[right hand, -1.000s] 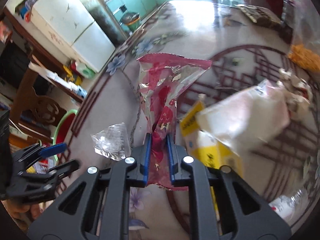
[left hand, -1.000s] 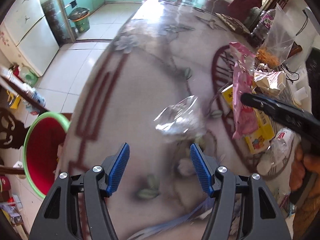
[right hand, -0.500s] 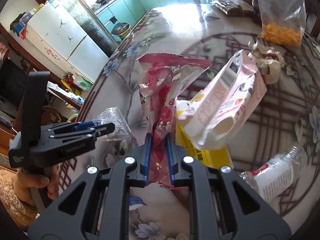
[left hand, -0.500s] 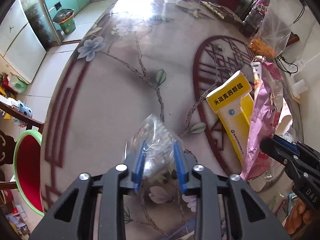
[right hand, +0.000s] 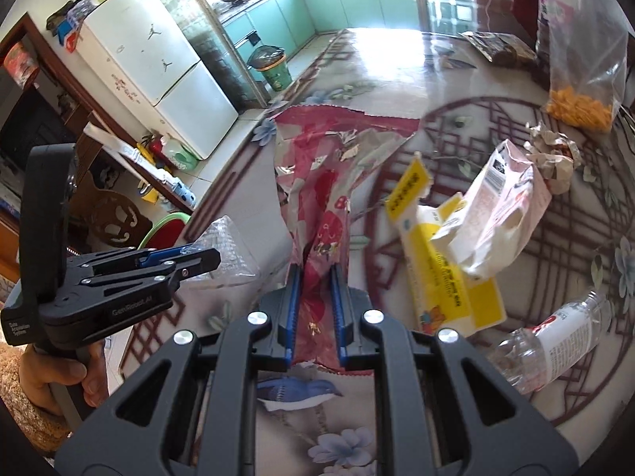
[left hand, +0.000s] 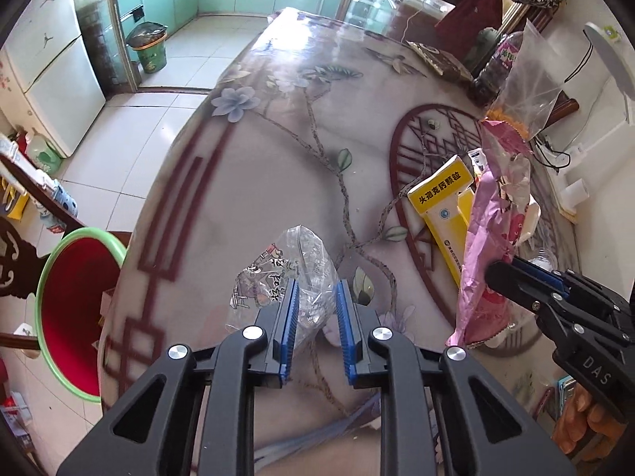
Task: Collect trash
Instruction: 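Carry the plastic wrapper and pink bag to the red bucket and open both tools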
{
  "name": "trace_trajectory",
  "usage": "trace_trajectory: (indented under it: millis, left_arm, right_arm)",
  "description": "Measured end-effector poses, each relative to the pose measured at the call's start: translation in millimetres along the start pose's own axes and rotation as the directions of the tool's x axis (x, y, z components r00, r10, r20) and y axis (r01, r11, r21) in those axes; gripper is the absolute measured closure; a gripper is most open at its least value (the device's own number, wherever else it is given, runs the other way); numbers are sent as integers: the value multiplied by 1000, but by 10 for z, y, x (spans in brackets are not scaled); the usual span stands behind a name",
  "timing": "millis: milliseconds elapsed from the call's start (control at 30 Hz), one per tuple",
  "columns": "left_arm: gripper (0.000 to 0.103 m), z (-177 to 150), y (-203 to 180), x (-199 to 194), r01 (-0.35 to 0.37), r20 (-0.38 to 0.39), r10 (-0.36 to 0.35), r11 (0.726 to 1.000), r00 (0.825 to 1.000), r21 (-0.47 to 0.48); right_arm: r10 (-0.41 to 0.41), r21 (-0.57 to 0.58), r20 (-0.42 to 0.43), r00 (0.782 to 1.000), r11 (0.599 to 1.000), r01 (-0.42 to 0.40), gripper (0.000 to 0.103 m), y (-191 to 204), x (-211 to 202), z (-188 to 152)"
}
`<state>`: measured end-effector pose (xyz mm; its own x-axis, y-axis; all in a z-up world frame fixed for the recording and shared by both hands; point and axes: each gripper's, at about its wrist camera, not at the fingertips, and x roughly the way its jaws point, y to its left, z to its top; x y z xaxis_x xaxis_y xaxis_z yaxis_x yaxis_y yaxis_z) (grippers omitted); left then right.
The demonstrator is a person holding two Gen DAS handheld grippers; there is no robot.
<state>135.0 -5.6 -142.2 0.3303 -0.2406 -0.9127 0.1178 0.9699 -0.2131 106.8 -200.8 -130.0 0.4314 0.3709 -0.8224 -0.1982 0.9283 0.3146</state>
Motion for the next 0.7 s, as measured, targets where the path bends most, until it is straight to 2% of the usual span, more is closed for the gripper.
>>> trace_trajectory:
  millis: [267, 700]
  left_arm:
    - [86, -219, 265, -241, -33, 44, 34, 999, 998, -28]
    - [86, -462, 551, -525, -23, 87, 27, 999, 996, -47]
  right_arm:
    - [2, -61, 15, 1000, 998, -1, 88, 316, -98, -44]
    - [22, -118, 26, 999, 993, -19, 88, 783, -155, -150]
